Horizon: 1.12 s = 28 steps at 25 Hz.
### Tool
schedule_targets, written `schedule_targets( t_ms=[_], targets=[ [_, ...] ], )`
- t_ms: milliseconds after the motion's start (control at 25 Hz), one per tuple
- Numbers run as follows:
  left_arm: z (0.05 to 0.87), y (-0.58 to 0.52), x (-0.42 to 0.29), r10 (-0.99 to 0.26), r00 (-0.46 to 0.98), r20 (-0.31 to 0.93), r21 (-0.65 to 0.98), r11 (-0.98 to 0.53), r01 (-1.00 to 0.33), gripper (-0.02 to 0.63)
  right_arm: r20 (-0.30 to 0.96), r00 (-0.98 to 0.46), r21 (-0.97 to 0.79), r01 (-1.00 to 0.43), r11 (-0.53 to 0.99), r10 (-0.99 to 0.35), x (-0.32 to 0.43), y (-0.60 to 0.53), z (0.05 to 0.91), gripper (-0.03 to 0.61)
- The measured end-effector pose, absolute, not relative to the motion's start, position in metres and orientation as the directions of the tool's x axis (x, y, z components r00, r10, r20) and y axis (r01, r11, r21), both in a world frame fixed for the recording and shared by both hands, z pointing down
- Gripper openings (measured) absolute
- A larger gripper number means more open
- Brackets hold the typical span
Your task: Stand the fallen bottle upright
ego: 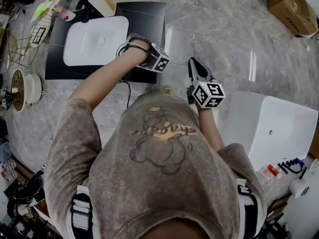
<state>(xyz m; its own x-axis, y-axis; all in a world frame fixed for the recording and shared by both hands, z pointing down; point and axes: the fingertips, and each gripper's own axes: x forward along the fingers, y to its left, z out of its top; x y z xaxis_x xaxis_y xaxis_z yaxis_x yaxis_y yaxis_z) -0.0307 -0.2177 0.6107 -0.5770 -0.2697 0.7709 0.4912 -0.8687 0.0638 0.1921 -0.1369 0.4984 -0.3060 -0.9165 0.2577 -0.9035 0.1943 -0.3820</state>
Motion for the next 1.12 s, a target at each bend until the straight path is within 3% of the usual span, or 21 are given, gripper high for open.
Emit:
schedule_targets(
  t_ms=[360, 560, 1120],
  targets=[
    [0.609, -0.219, -0.035, -0.285, -0.638, 0.716, 0.056, -0.887, 0.458, 0.238, 0.261, -0.301, -0.398, -0.899, 0.181, -0.917, 0.206, -0.127, 0.502, -0.005],
    [0.608, -0.225, -0.041, -0.291, -0.642, 0.709, 0.047, -0.889, 0.455, 0.27, 0.26, -0.314, -0.401, -0.895, 0.194, -0.913, 0.206, -0.132, 0.503, -0.005],
    [0.593, -0.225, -0.015, -0.309, -0.441, 0.843, -0.087, -0.887, 0.454, 0.316, 0.254, -0.375, -0.394, -0.882, 0.259, -0.891, 0.183, -0.152, 0.499, -0.005]
  ],
)
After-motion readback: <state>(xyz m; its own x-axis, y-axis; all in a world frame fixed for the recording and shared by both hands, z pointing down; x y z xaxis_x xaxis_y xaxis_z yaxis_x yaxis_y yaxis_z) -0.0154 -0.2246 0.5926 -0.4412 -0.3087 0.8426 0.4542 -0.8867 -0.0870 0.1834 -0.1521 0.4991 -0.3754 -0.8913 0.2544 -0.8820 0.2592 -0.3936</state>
